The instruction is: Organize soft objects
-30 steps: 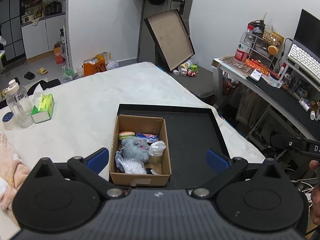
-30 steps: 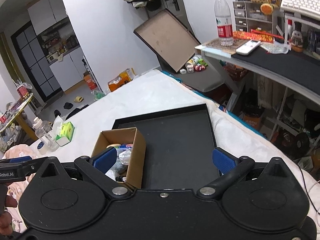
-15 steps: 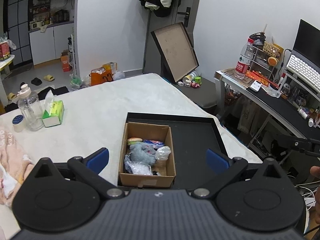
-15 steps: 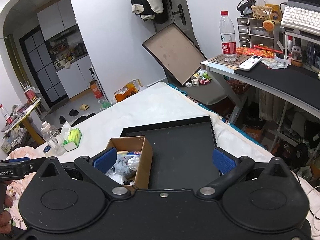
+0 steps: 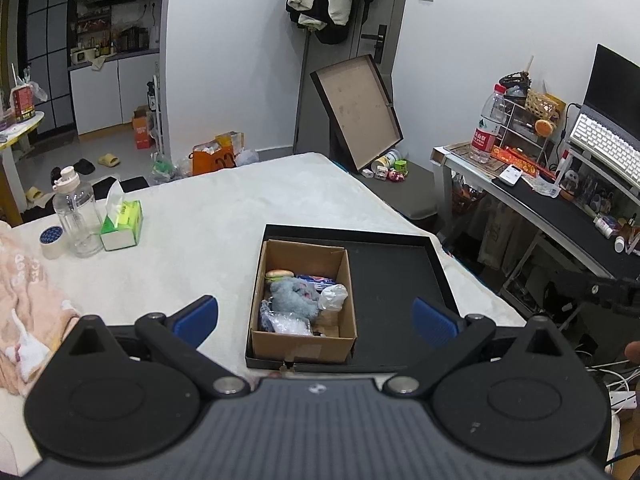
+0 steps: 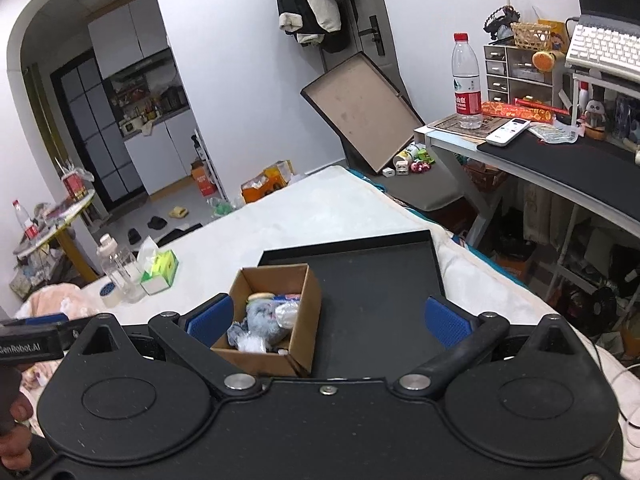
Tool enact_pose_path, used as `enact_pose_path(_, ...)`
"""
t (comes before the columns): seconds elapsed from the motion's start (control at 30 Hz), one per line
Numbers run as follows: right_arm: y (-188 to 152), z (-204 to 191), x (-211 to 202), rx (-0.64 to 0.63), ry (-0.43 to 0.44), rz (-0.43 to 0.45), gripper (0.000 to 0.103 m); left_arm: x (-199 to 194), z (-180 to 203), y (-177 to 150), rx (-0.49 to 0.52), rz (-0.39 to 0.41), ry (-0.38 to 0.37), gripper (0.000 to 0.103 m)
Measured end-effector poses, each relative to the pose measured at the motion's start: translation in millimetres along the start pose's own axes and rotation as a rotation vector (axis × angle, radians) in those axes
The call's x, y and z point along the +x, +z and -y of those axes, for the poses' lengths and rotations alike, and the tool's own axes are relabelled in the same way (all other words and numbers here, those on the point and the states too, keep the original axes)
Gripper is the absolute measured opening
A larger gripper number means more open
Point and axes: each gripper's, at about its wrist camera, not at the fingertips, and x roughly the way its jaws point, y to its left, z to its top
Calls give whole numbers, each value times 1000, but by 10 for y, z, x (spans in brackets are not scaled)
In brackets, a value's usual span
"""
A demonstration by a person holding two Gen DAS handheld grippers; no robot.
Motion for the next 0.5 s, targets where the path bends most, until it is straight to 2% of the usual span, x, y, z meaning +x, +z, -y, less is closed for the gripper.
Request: enact_pose_path(0.5,-203,-146,-209,-22,-39,5,103,-277,51,-189,3,23,29,103)
